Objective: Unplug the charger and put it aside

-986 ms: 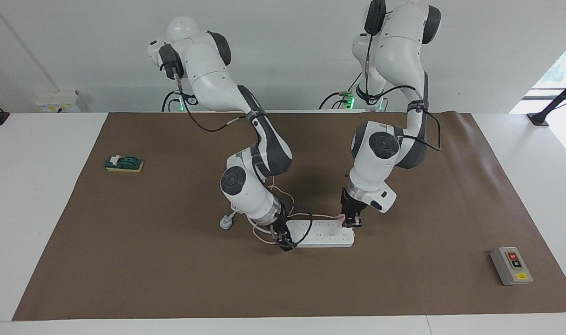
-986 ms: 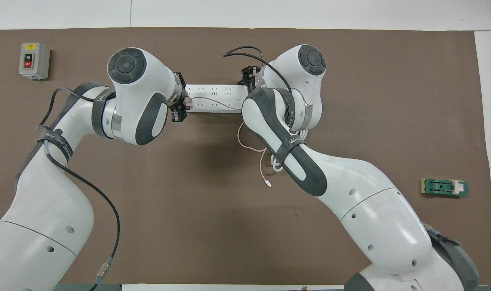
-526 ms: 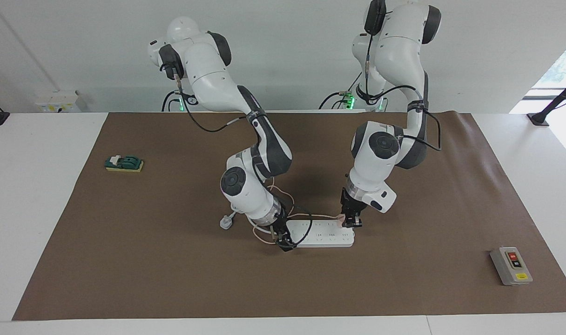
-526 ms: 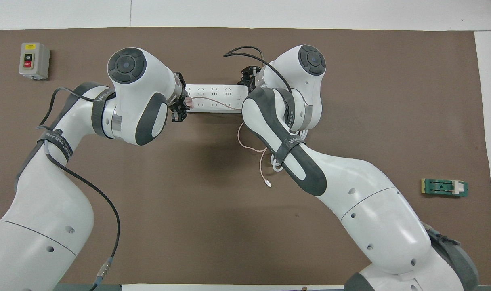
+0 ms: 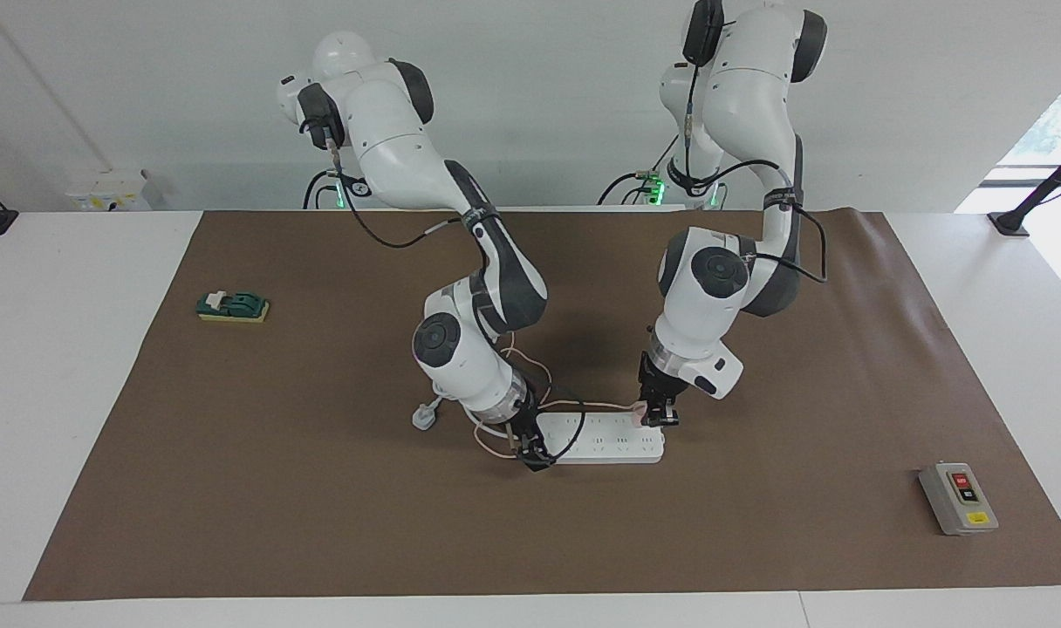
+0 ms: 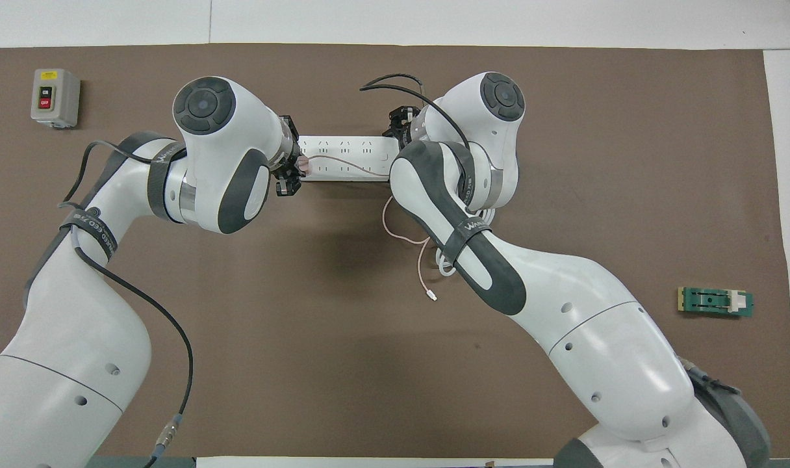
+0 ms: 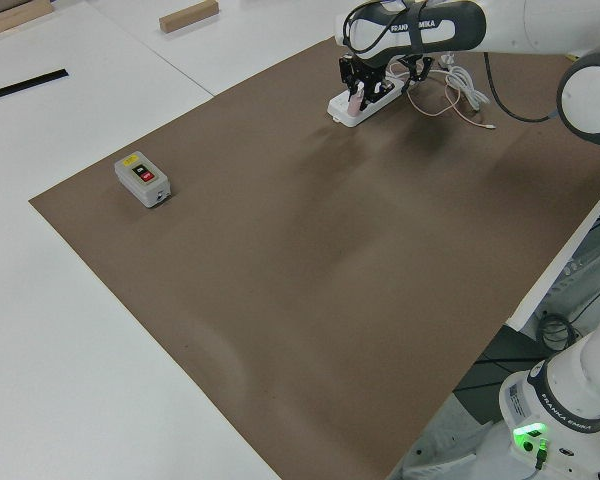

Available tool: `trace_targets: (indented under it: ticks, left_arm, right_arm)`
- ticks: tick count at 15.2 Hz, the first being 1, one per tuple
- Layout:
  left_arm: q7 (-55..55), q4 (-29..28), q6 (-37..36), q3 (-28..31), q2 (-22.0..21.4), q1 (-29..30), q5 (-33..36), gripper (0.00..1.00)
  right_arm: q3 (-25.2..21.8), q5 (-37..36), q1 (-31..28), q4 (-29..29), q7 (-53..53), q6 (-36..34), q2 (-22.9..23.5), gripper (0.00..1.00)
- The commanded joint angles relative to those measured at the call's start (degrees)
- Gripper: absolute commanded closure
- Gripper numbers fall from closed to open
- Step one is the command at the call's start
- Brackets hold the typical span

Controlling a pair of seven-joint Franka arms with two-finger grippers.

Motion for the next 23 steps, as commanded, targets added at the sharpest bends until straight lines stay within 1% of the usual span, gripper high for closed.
trace_targets:
  ticks: [1,4,7,13,15,20,23]
  left_arm:
    - [0.9,0.2,-1.3,0.7,0.5,-0.2,1.2,1.0]
    - [1.2,2.0,-4.2,0.6,0.6,0.2,2.2,1.0]
    - [2.6,2.6,-6.8,0.8,-0.4,0.7,2.0,1.0]
    - [9.3,4.3,-14.8,0.3,-4.5,5.6,0.4,1.0]
    - [11.3,4.2,-15.9,0.4,-6.4,7.3,-0.9,1.0]
    - [19.0,4.3,-21.5,0.4,-9.1,10.8,-2.0,1.0]
    - [31.1,4.2,-28.4,0.8,-11.5,14.5,-2.1,1.0]
  right_arm:
    - [0.3,1.1,0.3,0.0,-0.8,-0.4,0.9,0.07]
    - [0.3,1.1,0.4,0.0,-0.8,-0.4,0.9,0.07]
    - [0.3,1.0,0.3,-0.1,-0.8,-0.4,0.9,0.06]
    - [0.3,1.0,0.3,-0.1,-0.8,-0.3,0.8,0.06]
    - [0.3,1.0,0.3,-0.4,-0.8,-0.3,0.8,0.06]
    - [0.3,1.0,0.3,-0.4,-0.8,-0.3,0.8,0.06]
    - [0.3,1.0,0.3,-0.4,-0.8,-0.3,0.7,0.06]
